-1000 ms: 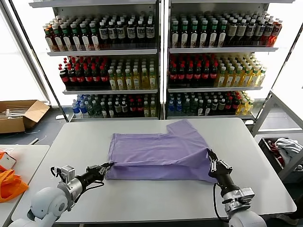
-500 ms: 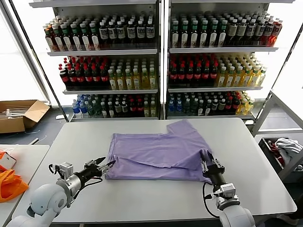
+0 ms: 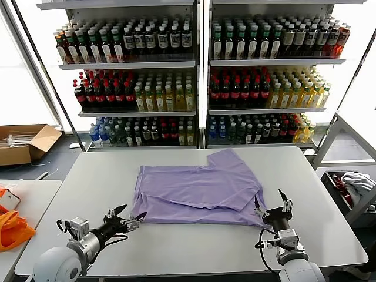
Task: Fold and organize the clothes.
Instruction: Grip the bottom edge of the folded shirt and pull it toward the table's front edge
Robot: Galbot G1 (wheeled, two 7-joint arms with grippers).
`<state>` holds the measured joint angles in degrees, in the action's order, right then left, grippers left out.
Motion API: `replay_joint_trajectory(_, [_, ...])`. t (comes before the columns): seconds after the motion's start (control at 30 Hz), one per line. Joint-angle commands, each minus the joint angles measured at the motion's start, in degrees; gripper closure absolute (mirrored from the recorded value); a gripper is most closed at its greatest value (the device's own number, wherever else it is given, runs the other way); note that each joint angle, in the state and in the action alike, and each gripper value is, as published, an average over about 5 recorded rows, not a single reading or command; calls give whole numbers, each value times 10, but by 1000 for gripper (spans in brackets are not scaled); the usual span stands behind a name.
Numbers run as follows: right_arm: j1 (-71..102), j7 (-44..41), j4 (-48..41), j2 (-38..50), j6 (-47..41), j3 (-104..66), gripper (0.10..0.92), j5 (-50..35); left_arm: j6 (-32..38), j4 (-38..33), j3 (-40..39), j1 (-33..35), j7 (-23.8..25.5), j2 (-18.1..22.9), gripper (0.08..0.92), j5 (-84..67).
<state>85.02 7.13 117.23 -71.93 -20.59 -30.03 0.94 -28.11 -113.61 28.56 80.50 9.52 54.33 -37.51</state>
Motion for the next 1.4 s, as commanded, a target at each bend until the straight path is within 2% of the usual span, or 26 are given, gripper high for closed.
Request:
replay_joint_trajectory(0.03, [64, 29, 36, -6, -55, -10, 203, -70, -1, -7, 5, 29, 5, 28, 177, 15])
replay_joint_trajectory(0.27, [31, 39, 12, -18, -68, 15, 202, -112, 5, 22, -5, -8, 12, 25, 177, 43])
replay_joint_trajectory(0.6, [-19, 62, -20, -29, -91, 26, 203, -178, -4, 58, -13, -54, -3, 16, 177, -13])
replay_joint_trajectory(0.7, [-22, 64, -25, -31, -92, 27, 227, -182, 2, 74, -17, -61, -2, 17, 177, 10])
replay_joint_trajectory(0.9, [-15, 62, -25, -32, -94, 27, 375, -188, 14, 93, -23, -59, 3, 20, 203, 52])
replay_joint_trajectory(1.4, [-10, 47, -16, -27, -86, 28, 825, -186, 16, 85, -17, -22, 0, 35, 619, 52])
